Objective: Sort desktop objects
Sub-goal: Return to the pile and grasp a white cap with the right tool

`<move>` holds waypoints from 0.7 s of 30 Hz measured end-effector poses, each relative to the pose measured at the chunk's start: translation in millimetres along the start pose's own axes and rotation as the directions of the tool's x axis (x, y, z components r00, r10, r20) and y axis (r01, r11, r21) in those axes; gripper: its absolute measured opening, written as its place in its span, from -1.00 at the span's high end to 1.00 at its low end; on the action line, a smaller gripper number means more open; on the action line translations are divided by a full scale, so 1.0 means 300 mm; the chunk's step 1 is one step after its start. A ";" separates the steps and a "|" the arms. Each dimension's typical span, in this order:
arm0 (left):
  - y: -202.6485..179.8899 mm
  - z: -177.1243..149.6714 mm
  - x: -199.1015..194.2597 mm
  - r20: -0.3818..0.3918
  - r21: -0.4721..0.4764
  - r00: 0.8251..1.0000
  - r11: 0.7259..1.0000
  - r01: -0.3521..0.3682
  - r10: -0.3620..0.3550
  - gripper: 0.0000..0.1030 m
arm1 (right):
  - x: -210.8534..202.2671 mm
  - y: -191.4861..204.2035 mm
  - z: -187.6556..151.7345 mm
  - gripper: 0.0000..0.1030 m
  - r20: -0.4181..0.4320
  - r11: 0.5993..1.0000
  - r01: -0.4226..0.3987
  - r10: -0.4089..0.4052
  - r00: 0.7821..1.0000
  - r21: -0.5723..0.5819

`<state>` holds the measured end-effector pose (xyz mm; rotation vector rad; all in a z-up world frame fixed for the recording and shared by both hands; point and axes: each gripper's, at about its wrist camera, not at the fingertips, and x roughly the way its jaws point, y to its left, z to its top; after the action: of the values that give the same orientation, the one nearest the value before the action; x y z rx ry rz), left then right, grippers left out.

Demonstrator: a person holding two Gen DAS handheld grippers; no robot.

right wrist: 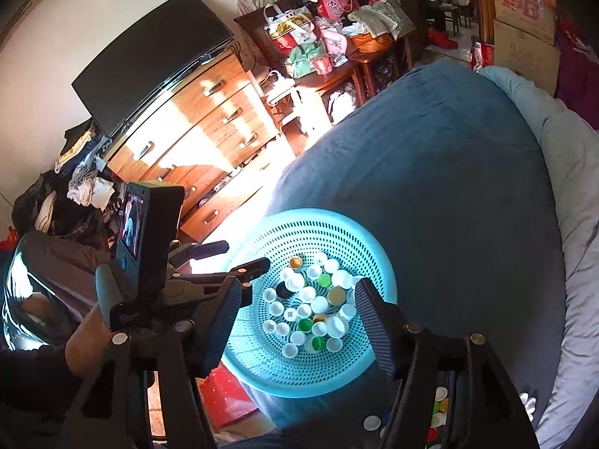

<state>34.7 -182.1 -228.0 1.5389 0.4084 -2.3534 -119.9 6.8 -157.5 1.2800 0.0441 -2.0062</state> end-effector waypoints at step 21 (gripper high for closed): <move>-0.721 -0.422 0.122 -0.350 0.393 0.914 0.854 0.342 -0.205 -0.35 | -0.557 -0.921 -0.947 -0.12 -0.046 0.693 0.345 -0.412 0.910 0.633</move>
<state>40.5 62.0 -294.7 2.1979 0.1587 -2.5642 -29.2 414.0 -262.0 1.6807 -0.4995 -2.5711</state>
